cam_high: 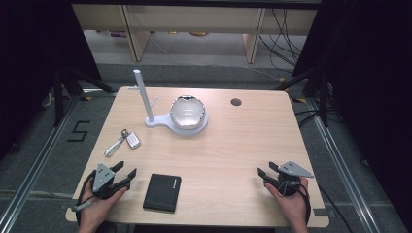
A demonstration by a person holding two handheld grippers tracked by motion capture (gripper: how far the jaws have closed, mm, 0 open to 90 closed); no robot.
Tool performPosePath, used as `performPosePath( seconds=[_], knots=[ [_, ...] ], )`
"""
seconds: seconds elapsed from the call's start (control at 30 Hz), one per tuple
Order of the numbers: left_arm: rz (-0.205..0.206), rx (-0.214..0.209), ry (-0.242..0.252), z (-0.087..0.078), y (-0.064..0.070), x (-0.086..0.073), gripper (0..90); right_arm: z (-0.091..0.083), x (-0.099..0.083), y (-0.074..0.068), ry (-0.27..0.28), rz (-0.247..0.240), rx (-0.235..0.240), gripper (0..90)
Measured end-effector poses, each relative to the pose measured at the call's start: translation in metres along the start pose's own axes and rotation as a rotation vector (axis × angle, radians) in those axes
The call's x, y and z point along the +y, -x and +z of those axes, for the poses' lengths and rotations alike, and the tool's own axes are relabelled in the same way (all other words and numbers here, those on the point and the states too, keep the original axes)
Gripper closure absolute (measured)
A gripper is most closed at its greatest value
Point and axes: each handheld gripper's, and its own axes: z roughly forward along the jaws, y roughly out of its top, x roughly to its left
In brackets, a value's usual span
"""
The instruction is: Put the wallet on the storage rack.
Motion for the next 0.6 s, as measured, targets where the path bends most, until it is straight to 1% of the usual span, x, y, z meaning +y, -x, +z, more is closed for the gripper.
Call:
performPosePath(
  seconds=[0.03,0.07,0.1,0.17,0.2,0.23,0.27,0.3,0.33,0.37,0.4,0.43,0.47,0.5,0.53,0.57,0.6],
  knots=[
    [-0.011,-0.006,-0.003,0.000,0.000,0.000,37.4,0.000,0.000,0.000,0.000,0.000,0.000,45.9],
    [-0.031,-0.022,0.009,0.000,0.000,0.001,36.2,0.000,0.000,0.000,-0.004,-0.008,0.002,45.8],
    [-0.037,-0.028,0.005,-0.001,-0.001,0.002,35.5,0.001,0.000,-0.001,-0.011,-0.009,0.000,45.6],
    [-0.012,-0.039,0.002,-0.003,0.000,0.007,35.5,0.001,0.001,-0.001,-0.013,-0.016,0.003,45.6],
    [0.011,-0.050,0.001,-0.004,0.002,0.010,35.5,0.001,0.001,-0.001,-0.013,-0.016,0.003,45.5],
    [0.033,-0.074,-0.007,-0.006,0.003,0.013,35.5,0.002,0.000,-0.001,-0.009,-0.019,0.000,45.5],
    [0.062,-0.100,-0.010,-0.008,0.006,0.017,35.5,0.001,0.000,-0.001,-0.009,-0.010,0.001,45.3],
    [0.126,-0.150,-0.024,-0.012,0.013,0.024,35.3,0.001,0.000,0.000,-0.007,-0.007,0.004,45.3],
    [0.126,-0.150,-0.024,-0.012,0.013,0.024,35.1,0.001,0.000,0.000,-0.007,-0.007,0.004,45.3],
    [0.169,-0.168,-0.034,-0.014,0.016,0.028,34.9,0.001,0.001,0.000,-0.011,-0.005,0.006,45.3],
    [0.197,-0.196,-0.037,-0.016,0.020,0.032,34.9,0.001,0.001,0.000,-0.011,-0.005,0.006,45.3],
    [0.234,-0.222,-0.055,-0.018,0.023,0.035,34.1,0.002,0.001,0.000,-0.018,0.001,0.007,45.2],
    [0.262,-0.252,-0.074,-0.020,0.026,0.039,33.7,0.002,0.001,0.001,-0.015,-0.012,-0.021,45.1],
    [0.320,-0.294,-0.116,-0.021,0.033,0.045,33.7,0.004,0.000,0.000,-0.008,-0.006,-0.026,45.1],
    [0.365,-0.312,-0.143,-0.022,0.035,0.048,33.7,0.004,0.000,0.000,-0.006,-0.007,-0.022,45.0],
    [0.365,-0.312,-0.143,-0.022,0.035,0.048,33.8,0.004,0.000,0.000,-0.006,-0.007,-0.022,45.0],
    [0.388,-0.354,-0.165,-0.020,0.042,0.050,33.8,0.003,0.000,0.000,-0.001,-0.002,-0.015,44.7]
  ],
)
